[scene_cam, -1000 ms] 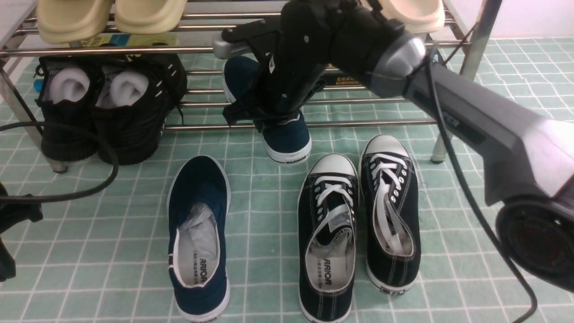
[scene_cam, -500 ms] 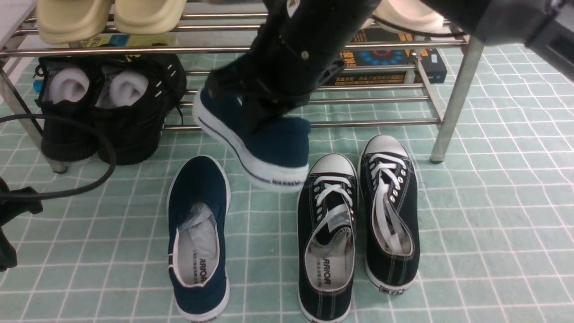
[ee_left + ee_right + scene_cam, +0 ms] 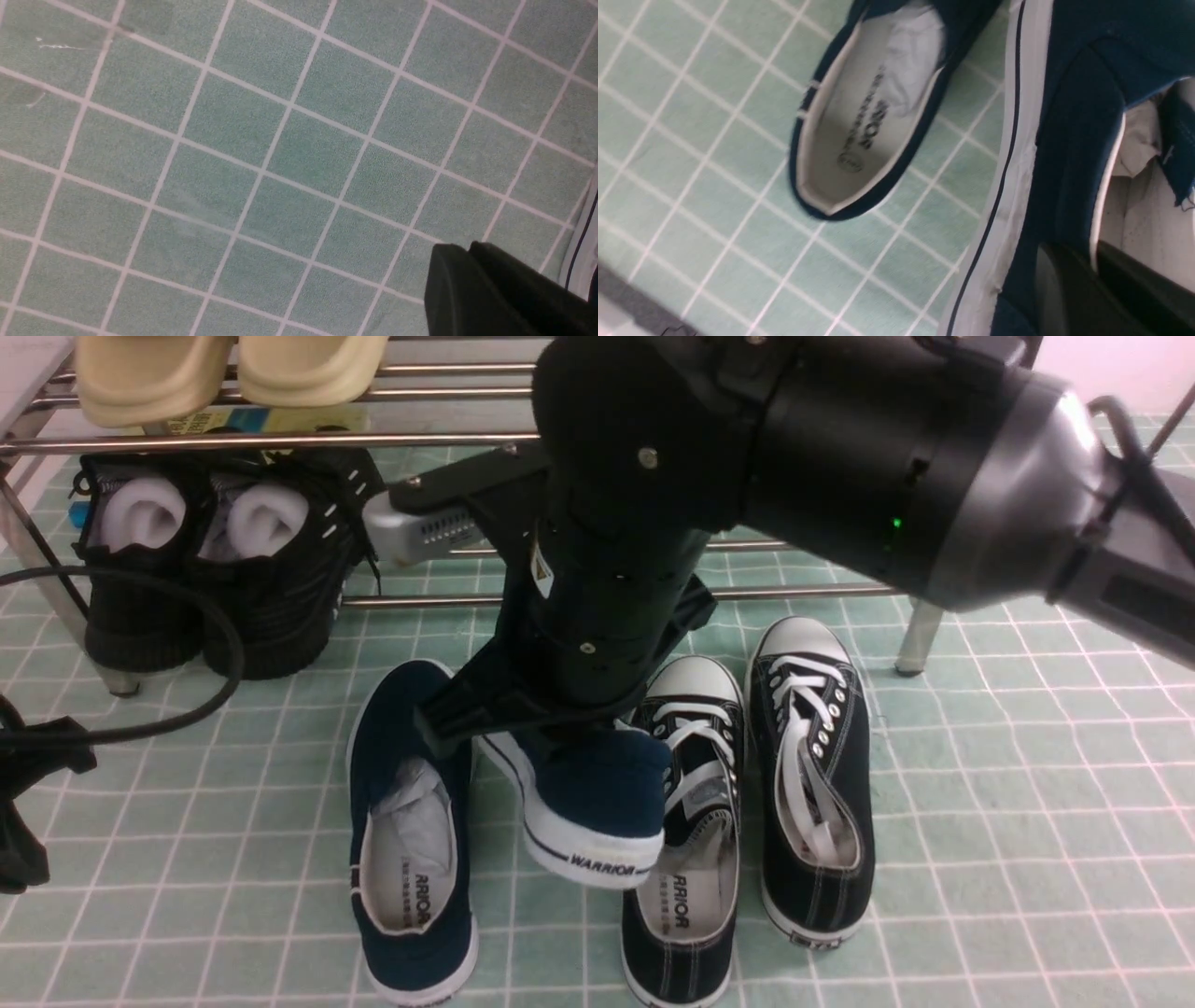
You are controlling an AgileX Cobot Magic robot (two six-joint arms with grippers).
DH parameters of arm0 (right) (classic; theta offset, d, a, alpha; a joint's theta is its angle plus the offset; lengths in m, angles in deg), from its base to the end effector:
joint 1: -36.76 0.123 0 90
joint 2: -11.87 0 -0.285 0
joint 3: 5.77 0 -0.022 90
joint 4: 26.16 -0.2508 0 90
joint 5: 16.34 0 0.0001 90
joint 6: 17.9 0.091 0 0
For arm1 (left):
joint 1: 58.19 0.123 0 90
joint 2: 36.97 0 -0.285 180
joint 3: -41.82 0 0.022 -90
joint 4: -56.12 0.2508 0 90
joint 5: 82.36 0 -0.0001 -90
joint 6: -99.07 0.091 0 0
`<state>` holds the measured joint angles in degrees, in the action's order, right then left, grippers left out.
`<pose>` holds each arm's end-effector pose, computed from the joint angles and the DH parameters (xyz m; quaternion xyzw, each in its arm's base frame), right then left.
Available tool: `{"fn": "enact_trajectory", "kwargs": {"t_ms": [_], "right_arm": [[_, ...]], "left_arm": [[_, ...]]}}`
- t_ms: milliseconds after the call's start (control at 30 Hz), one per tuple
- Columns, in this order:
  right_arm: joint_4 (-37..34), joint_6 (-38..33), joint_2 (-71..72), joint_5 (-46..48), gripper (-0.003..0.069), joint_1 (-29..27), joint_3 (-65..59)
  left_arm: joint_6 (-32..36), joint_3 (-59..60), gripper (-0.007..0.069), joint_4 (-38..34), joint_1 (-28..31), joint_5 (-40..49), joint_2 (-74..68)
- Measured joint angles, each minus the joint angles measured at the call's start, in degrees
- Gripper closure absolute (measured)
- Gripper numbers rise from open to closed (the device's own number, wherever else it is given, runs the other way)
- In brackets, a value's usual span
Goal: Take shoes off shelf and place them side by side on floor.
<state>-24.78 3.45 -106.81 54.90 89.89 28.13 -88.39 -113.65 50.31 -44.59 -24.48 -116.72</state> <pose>0.2545 0.3359 0.3346 -0.2692 0.9403 0.1162 0.1726 0.2212 0.0455 0.2766 -0.1999 0.9664 -0.0382 0.1571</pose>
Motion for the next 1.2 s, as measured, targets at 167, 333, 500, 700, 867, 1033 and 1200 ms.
{"fn": "enact_trajectory", "kwargs": {"t_ms": [167, 333, 500, 700, 867, 1033, 1200], "right_arm": [[2.54, 0.19, -0.19, -1.05, 0.0622, -0.06, 0.00], [4.45, 0.45, -2.82, -6.43, 0.0622, -0.06, 0.00], [9.74, 4.84, -7.70, -9.66, 0.0622, 0.00, 0.00], [10.66, 8.39, -10.97, -9.03, 0.0622, 0.35, 0.10], [6.69, 8.74, -12.29, -8.89, 0.0618, 0.35, 0.10], [1.91, 9.06, -12.58, -9.72, 0.0612, 0.18, 0.10], [0.63, 12.33, -12.58, -9.15, 0.0560, 1.00, 0.10]], "left_arm": [[0.00, 0.00, 0.0561, -0.18, 0.00, 0.00, 0.00], [0.00, 0.00, 0.0556, -0.18, 0.00, 0.10, 0.00], [0.00, 0.00, 0.0554, -0.18, 0.00, 0.22, 0.00], [0.00, 0.00, 0.0554, -0.18, 0.00, 0.22, 0.00], [0.00, 0.00, 0.0552, -0.18, 0.00, 0.55, 0.00], [0.00, 0.00, 0.0545, -0.18, 0.00, 0.91, 0.00], [0.00, 0.00, 0.0538, -0.18, 0.00, 1.24, 0.00]]}}
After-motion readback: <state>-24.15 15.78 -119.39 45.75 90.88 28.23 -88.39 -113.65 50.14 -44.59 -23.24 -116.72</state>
